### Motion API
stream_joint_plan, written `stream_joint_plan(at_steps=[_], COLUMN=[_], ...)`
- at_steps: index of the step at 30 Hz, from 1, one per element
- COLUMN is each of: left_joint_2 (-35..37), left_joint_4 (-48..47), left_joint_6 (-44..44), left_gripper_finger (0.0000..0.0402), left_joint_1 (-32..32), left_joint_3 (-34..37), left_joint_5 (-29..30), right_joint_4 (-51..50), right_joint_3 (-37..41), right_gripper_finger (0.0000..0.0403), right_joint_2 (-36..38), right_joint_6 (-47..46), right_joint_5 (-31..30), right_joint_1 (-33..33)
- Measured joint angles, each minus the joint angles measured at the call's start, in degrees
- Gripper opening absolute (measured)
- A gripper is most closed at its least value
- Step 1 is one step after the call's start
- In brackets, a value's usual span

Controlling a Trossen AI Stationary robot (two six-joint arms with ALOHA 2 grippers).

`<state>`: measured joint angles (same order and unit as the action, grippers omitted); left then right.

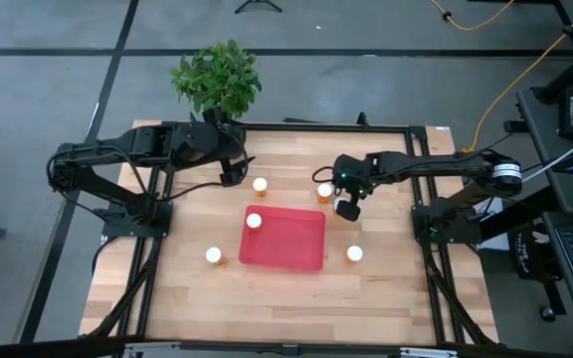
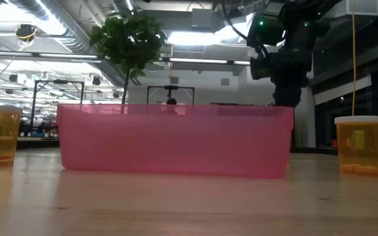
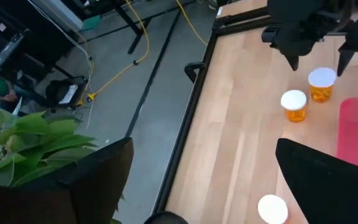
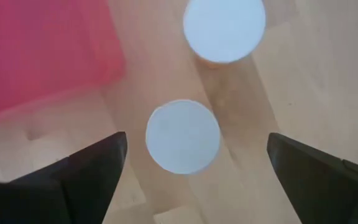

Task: Pick and place pill bottles into a basket
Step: Put the orange pill bottle into the bin

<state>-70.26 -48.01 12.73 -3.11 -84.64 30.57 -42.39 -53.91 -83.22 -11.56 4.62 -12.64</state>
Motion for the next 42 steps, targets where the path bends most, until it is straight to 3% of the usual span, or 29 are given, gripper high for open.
stream_joint_plan(at_steps=[20, 42], left_joint_2=[0.0, 0.0], left_joint_4=[-0.3, -0.4], left_joint_6=[0.0, 1.9], left_gripper_finger=[0.0389, 0.0389], left_joint_1=[-1.6, -1.6], left_joint_3=[0.0, 0.0], left_joint_5=[-0.6, -0.8], right_joint_4=[2.5, 2.8], right_joint_3=[0.0, 0.0], right_gripper_finger=[0.0388, 0.0388], right_joint_2=[-0.1, -0.1], right_joint_6=[-0.6, -9.3], right_joint_5=[1.4, 0.0], right_joint_1=[0.0, -0.4])
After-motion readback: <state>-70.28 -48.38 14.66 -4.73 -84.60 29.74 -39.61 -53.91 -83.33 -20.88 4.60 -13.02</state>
